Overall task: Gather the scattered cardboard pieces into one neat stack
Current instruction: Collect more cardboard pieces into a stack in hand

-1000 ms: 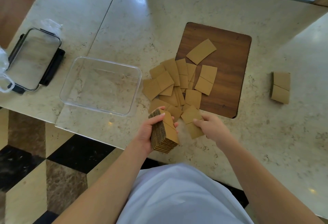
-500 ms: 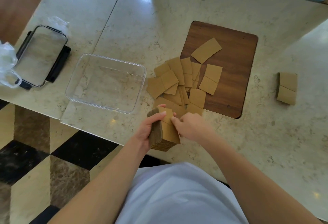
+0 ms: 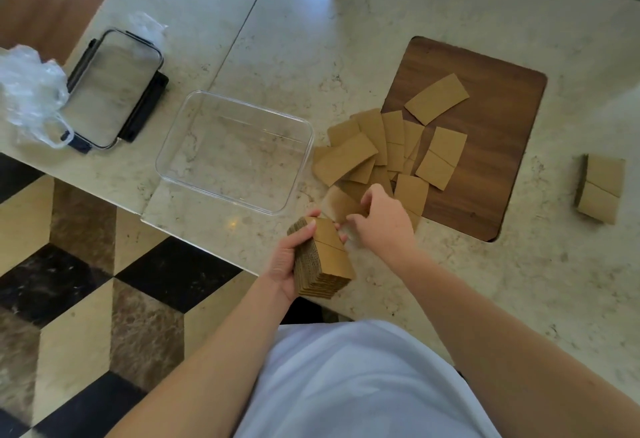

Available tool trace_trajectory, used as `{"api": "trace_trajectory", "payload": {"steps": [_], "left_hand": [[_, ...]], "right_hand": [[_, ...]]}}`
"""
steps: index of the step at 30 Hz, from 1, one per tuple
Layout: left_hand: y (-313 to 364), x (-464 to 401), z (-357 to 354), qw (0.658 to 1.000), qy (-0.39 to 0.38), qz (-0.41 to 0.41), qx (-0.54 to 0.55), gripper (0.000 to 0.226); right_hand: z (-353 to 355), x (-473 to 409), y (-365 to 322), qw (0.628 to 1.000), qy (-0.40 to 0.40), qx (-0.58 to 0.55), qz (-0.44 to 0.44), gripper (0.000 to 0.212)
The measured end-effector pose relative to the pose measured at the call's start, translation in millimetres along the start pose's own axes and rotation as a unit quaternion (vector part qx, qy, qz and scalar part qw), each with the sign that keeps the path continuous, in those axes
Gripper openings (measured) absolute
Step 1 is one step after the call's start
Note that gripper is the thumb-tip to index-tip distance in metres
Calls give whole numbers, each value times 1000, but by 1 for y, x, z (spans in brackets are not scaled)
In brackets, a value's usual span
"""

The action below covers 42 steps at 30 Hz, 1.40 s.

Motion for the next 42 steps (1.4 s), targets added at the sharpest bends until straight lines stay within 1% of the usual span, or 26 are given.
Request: {"api": "trace_trajectory", "payload": {"steps": [2, 5, 6, 8, 10, 11, 13, 14, 16, 17, 19, 20, 21, 22, 23, 24, 25, 27, 29, 31, 32, 34, 37, 39, 41, 42], "left_hand": [[2, -1, 1, 1000, 20, 3, -21, 52], [4, -5, -7, 998, 29, 14, -52, 47], [4, -6, -10, 998, 30, 16, -62, 44], [6, -11, -22, 995, 31, 29, -89, 39], [6, -14, -30, 993, 24, 49, -105, 39], [8, -16, -35, 992, 18, 57, -110, 41], [12, -17, -42, 994, -7, 52, -98, 49], [15, -21, -46, 994, -32, 51, -88, 59], [17, -23, -51, 992, -78, 61, -79, 77], [16, -24, -53, 989, -98, 70, -82, 80], [15, -25, -52, 986, -126, 76, -83, 76], [15, -24, -52, 984, -140, 76, -77, 71], [15, -23, -53, 982, -156, 77, -68, 65], [13, -23, -55, 981, -168, 79, -56, 58], [13, -23, -56, 981, -171, 79, -44, 51], [15, -23, -56, 983, -167, 75, -30, 46], [16, -24, -55, 984, -162, 68, -20, 43], [19, -26, -51, 987, -151, 51, -4, 42], [22, -27, -45, 990, -135, 41, 10, 45], [24, -28, -40, 991, -128, 36, 19, 45], [25, -28, -40, 991, -124, 35, 22, 45], [28, -29, -39, 993, -114, 33, 25, 43], [29, -33, -40, 995, -93, 41, 23, 42], [27, -37, -40, 995, -82, 48, 32, 46], [25, -41, -38, 995, -70, 53, 43, 51], [23, -43, -38, 995, -65, 55, 46, 50]], "right_hand": [[9, 5, 13, 993, 17, -104, -60, 27], [34, 15, 18, 971, 77, -209, -90, 23], [38, 18, 17, 959, 83, -251, -100, 23], [37, 24, 12, 941, 50, -313, -122, 21], [28, 30, 2, 941, -19, -315, -124, 21], [26, 32, -1, 944, -37, -306, -120, 22], [28, 31, -7, 957, -53, -270, -92, 24], [31, 27, -7, 967, -60, -238, -75, 25], [38, 20, -11, 983, -87, -154, -38, 31], [41, 14, -13, 989, -106, -103, -24, 36], [46, 0, -15, 988, -151, -32, 3, 52], [49, -9, -18, 985, -166, -33, 19, 61], [54, -20, -22, 986, -155, -57, 33, 68], [61, -33, -26, 988, -123, -83, 47, 68], [68, -47, -28, 991, -84, -79, 72, 62], [71, -61, -33, 991, -63, -30, 112, 58], [70, -74, -38, 984, -70, 53, 154, 59], [56, -93, -49, 946, -131, 211, 208, 74], [42, -107, -52, 909, -192, 288, 230, 85], [35, -116, -49, 883, -228, 331, 243, 86], [35, -118, -47, 876, -231, 340, 251, 83], [40, -120, -46, 870, -206, 353, 276, 80], [51, -114, -46, 846, -140, 400, 325, 81], [58, -107, -41, 842, -111, 414, 328, 82], [66, -98, -34, 859, -95, 407, 298, 84], [72, -93, -30, 879, -77, 387, 269, 83]]}}
Point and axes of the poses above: each hand's wrist, its own x-axis away from the middle knuckle, its own z-axis out of the back of the hand, y = z × x, the point moved 7 cm from there along -x, towards the middle knuckle, and after that the axes turned 14 degrees about z, right-handed, at the moved point
